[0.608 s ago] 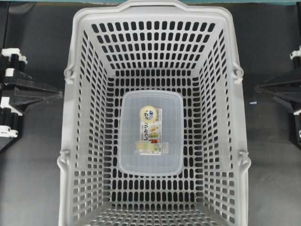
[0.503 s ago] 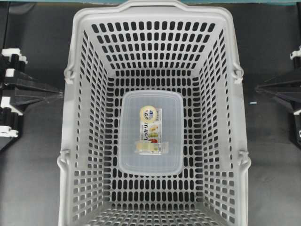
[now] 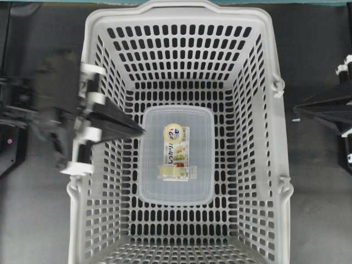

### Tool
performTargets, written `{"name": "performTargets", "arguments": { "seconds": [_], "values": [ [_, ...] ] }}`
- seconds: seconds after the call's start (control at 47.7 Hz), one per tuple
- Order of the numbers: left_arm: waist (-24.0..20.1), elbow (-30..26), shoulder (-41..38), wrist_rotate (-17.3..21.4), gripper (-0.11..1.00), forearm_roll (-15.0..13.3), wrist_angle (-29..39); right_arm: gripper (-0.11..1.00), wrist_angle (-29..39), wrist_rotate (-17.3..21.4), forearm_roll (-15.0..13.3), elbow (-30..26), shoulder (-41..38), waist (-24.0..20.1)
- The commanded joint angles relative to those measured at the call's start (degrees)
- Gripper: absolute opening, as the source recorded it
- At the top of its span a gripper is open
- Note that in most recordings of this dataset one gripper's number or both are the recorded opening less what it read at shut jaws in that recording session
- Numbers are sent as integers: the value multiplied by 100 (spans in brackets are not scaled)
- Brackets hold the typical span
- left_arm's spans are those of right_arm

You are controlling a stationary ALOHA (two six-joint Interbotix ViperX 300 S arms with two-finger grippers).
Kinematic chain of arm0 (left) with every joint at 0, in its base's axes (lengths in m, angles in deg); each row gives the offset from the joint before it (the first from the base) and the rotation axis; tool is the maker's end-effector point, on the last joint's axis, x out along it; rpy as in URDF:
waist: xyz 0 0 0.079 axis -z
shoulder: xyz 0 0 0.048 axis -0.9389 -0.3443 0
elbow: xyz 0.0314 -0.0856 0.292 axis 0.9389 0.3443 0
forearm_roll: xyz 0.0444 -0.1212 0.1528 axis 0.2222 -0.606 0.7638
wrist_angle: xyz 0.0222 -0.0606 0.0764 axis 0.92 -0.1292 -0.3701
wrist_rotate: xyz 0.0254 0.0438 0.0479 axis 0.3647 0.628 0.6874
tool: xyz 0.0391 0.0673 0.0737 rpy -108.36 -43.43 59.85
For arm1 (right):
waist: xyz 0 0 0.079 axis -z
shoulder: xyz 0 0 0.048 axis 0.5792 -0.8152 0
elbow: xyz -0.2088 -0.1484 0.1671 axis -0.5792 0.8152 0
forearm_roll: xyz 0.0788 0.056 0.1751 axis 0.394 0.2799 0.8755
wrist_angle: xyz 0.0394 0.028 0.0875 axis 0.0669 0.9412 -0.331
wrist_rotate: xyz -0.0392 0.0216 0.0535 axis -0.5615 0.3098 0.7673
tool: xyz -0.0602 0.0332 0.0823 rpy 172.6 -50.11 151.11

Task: Pick up the tape dispenser from the shopping basket with the left arm.
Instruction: 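Move the left gripper into the basket toward the clear tape dispenser, then lower the left gripper and close it around the tape dispenser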

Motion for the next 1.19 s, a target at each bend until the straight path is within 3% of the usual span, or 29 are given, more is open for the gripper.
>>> {"name": "performTargets", "arguments": {
  "seconds": [0.0,0.147,0.231,0.461,0.545,0.776,0.86,0.922,1.174],
  "values": [
    [70,-642,-501,9,0,18,475,0,105,26,26,-62,0,0],
    [123,-1230,-1081,-53,0,18,1248,0,316,26,18,-62,105,0],
    [149,-1450,-1371,-88,0,18,1626,7,378,26,18,-62,202,0],
    [246,-1608,-1767,-114,1,18,1881,63,545,26,26,-62,431,-9],
    [255,-1617,-1846,-132,5,18,1898,73,571,18,26,-70,492,-9],
    [387,-1652,-2188,-501,70,18,1925,71,571,26,26,-53,650,-9],
    [431,-1652,-2373,-650,87,18,1925,71,571,26,26,-53,668,0],
    [431,-1635,-2522,-712,91,18,1907,71,571,26,18,-53,668,0],
    [431,-1608,-2962,-782,87,18,1898,71,571,26,26,-53,677,-9]
  ]
}}
